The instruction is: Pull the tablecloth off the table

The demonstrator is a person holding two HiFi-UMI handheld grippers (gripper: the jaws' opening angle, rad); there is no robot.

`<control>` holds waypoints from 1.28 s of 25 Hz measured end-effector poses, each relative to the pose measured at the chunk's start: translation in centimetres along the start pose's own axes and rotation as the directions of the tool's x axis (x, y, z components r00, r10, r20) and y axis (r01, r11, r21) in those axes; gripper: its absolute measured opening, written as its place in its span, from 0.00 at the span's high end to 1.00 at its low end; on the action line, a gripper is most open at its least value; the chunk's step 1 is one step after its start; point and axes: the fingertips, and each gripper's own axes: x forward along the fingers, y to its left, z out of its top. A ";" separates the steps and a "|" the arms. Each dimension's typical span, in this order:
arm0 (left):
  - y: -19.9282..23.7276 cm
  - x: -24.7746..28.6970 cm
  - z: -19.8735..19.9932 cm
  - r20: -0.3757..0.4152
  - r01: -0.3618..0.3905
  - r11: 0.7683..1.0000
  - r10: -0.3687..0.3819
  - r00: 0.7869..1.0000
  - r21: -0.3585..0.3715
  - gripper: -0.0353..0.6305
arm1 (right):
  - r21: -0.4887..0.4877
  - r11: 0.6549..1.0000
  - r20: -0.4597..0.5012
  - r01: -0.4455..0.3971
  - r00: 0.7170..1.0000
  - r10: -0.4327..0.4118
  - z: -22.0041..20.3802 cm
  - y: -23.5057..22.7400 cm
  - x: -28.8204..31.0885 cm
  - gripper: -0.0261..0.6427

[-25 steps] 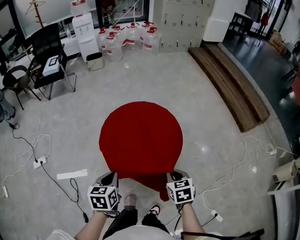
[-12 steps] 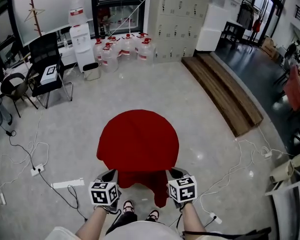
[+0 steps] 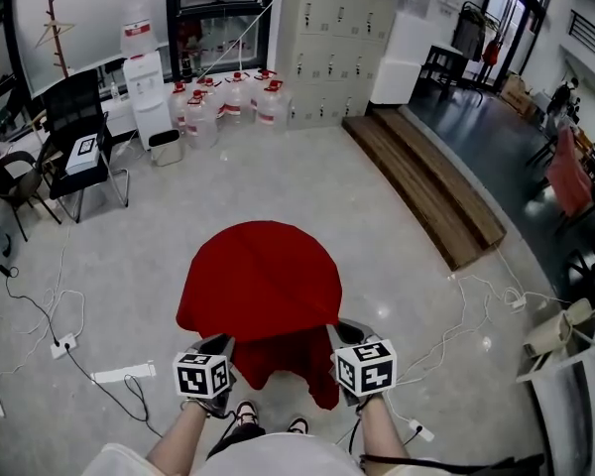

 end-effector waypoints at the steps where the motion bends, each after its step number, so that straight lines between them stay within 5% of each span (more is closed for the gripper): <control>1: -0.1 0.1 0.1 -0.001 0.005 1.000 -0.005 1.000 0.000 0.83 | 0.002 1.000 0.006 -0.002 1.000 0.002 0.3 0.0 -0.3 0.92; 8: 0.1 2.0 -0.9 -0.055 0.030 0.999 -0.029 0.998 0.018 0.67 | -0.006 1.000 0.043 -0.009 0.999 0.010 1.8 0.1 -1.6 0.92; 13: 0.2 4.4 -2.1 -0.136 0.082 0.991 -0.067 0.988 0.109 0.55 | 0.000 1.000 0.057 -0.011 0.998 0.011 2.4 0.0 -2.6 0.92; 17: 0.1 6.7 -2.9 -0.214 0.141 0.960 -0.089 0.973 0.241 0.46 | -0.016 1.000 0.054 -0.022 0.998 0.023 2.8 0.5 -3.8 0.92; 24: -2.1 11.0 -1.1 -0.236 0.232 0.889 -0.146 0.961 0.396 0.37 | -0.022 0.998 0.065 -0.053 0.996 0.054 3.4 1.9 -6.3 0.92; 32: -3.7 14.7 -0.4 -0.291 0.340 0.834 -0.227 0.929 0.434 0.31 | -0.039 0.998 0.056 -0.047 0.997 0.050 4.1 2.4 -6.1 0.92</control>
